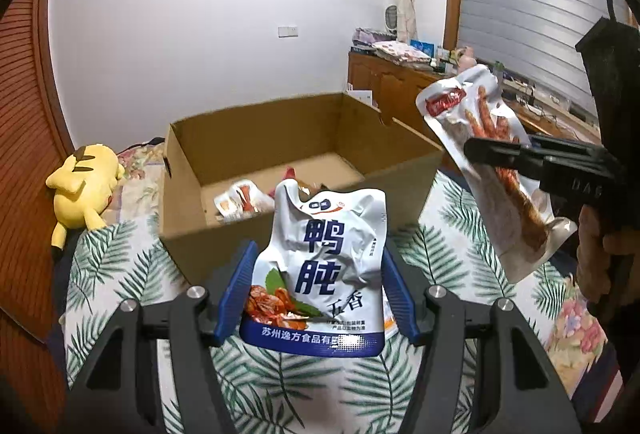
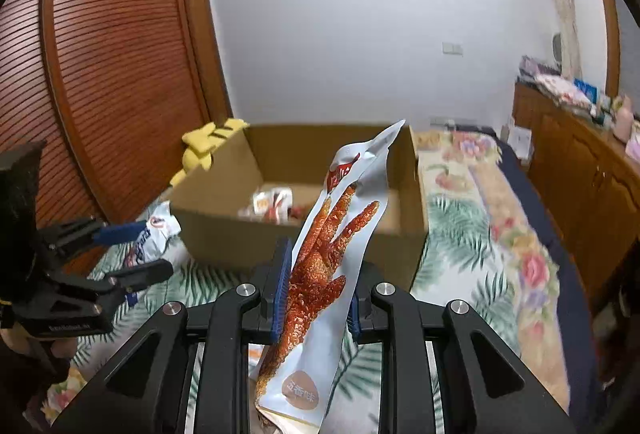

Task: Organize snacks
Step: 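Carry both packs over the box and release them inside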

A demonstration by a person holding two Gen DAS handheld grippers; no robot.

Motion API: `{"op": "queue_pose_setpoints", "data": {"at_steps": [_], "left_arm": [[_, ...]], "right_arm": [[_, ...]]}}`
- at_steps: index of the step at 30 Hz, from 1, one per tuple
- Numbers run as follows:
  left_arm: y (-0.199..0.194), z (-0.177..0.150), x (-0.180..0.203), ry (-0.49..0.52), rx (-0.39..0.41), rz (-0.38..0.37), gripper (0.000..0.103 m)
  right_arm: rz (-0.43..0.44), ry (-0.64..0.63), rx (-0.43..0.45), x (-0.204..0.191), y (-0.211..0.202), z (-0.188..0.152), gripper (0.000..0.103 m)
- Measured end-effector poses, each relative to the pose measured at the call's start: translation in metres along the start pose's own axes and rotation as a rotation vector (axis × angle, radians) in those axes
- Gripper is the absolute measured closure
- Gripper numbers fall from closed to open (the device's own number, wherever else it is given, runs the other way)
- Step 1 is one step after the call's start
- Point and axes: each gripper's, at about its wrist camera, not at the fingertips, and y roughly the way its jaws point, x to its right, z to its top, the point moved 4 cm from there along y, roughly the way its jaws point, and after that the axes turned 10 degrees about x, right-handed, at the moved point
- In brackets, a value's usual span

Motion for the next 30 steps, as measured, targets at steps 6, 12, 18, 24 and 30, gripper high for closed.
{"op": "queue_pose_setpoints", "data": {"at_steps": [6,12,18,24,30], "left_arm": [[0.010,0.039,-0.020,-0.018,0.046,0.009,0.042],[0.031,0.075,-0.040,-0.014,0.081,0.013,0.042],[0.071,0.090,-0.060,-0.043,0.056,0.008,0.042],[0.106,0.080,-0.074,-0.065,0.004,0.023,0.042],[0.121,0.070,-0.073,-0.049,-0.018,0.041,0.041]], "right_arm": [[0.010,-0.036,0.028,0.001,0.021,0.039,0.082],[0.022,-0.050,0.041,0.003,0.056,0.070,0.082],[0.043,-0.031,0.028,0.010,0.098,0.085,0.081],[0.036,0.018,-0.001,0.021,0.134,0.079,0.081],[-0.024,0.022,-0.035,0.029,0.161,0.070,0.081]]}}
